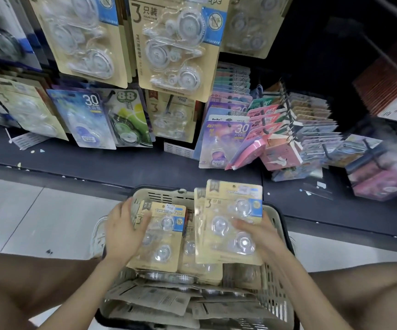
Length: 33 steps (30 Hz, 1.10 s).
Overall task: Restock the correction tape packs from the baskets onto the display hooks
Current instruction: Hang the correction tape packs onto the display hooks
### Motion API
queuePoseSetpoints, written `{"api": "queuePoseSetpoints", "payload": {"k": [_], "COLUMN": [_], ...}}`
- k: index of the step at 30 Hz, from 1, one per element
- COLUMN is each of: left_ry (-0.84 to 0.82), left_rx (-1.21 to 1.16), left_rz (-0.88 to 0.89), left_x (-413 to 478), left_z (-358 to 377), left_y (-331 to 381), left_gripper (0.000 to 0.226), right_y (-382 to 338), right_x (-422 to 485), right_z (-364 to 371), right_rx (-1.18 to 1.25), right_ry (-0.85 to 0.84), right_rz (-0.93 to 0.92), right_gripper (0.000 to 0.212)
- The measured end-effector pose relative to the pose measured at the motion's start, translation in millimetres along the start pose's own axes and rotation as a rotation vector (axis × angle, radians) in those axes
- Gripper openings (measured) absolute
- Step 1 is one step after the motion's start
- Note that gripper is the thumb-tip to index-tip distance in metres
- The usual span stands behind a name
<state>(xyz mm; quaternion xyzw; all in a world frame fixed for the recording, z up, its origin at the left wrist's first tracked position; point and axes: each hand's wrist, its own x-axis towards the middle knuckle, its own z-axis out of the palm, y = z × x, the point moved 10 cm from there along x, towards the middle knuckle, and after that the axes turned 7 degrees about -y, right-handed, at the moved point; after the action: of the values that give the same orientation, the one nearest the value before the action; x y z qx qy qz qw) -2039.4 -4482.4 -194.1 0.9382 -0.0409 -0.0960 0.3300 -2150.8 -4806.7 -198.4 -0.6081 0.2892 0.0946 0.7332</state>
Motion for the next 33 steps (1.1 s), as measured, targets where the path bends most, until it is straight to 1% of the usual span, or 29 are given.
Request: {"api": "queuePoseSetpoints", "payload": {"k": [1, 2, 4, 6, 8, 10, 13, 14, 16, 17, 18, 20, 25, 27, 30, 33], "left_ry": [-0.035, -0.107, -0.289, -0.443, -0.509, -0.491, -0.479, -0.494, -0.509, -0.503, -0.489, -0.44, -0.262, -0.191, -0.133, -0.094], "left_rx": [-0.116, -0.279, -0.646, -0.866, -0.952, -1.017, -1.126, -1.142, -1.153, -1.154, -1.149, -1.114, -0.971, -0.887, -0.778, -0.759], "left_rz": [0.018, 0.026, -0.04, -0.118, -0.133, -0.159, -0.201, -0.195, -0.173, -0.16, -0.142, -0.106, 0.025, 0.095, 0.193, 0.284], "left_x": [-1.4, -2.6, -9.1, -15.8, -17.1, -12.3, -8.4, -8.5, -8.7, -8.7, -7.9, -5.5, -1.2, 0.4, 0.9, 1.4], "left_z": [0.3, 3.9, 14.7, 27.4, 30.4, 26.8, 20.6, 19.0, 15.5, 12.4, 8.7, -1.6, -40.7, -60.8, -89.5, -121.4], "left_y": [18.9, 36.6, 71.8, 101.3, 122.5, 129.8, 136.7, 142.0, 152.4, 157.1, 161.4, 169.8, 190.3, 197.7, 212.7, 231.0], "left_gripper": [0.081, 0.084, 0.092, 0.077, 0.067, 0.064, 0.055, 0.051, 0.044, 0.042, 0.042, 0.038, 0.026, 0.02, 0.032, 0.031], "right_y": [-10.7, -19.3, -33.4, -44.3, -55.2, -63.1, -74.4, -79.9, -94.8, -104.3, -114.0, -130.4, -161.1, -171.4, -189.7, -214.9], "right_x": [-2.5, -3.8, -7.4, -12.6, -16.1, -17.3, -19.5, -20.9, -25.1, -27.8, -30.1, -31.6, -39.3, -43.3, -49.2, -58.8], "right_z": [1.0, 2.6, 11.6, 23.2, 32.5, 37.3, 38.8, 39.4, 40.8, 42.3, 43.3, 42.0, 38.8, 32.0, 20.6, 11.8], "right_rx": [0.043, 0.081, 0.153, 0.221, 0.25, 0.265, 0.295, 0.292, 0.283, 0.273, 0.258, 0.22, 0.1, 0.059, 0.039, 0.043], "right_ry": [-0.023, -0.043, -0.091, -0.14, -0.176, -0.186, -0.198, -0.209, -0.224, -0.232, -0.234, -0.216, -0.186, -0.12, -0.025, 0.009], "right_rz": [-0.026, -0.049, -0.065, -0.064, -0.081, -0.087, -0.086, -0.093, -0.128, -0.156, -0.186, -0.241, -0.347, -0.39, -0.455, -0.521], "right_gripper": [0.101, 0.106, 0.107, 0.1, 0.098, 0.104, 0.102, 0.097, 0.073, 0.065, 0.062, 0.059, 0.063, 0.06, 0.053, 0.058]}}
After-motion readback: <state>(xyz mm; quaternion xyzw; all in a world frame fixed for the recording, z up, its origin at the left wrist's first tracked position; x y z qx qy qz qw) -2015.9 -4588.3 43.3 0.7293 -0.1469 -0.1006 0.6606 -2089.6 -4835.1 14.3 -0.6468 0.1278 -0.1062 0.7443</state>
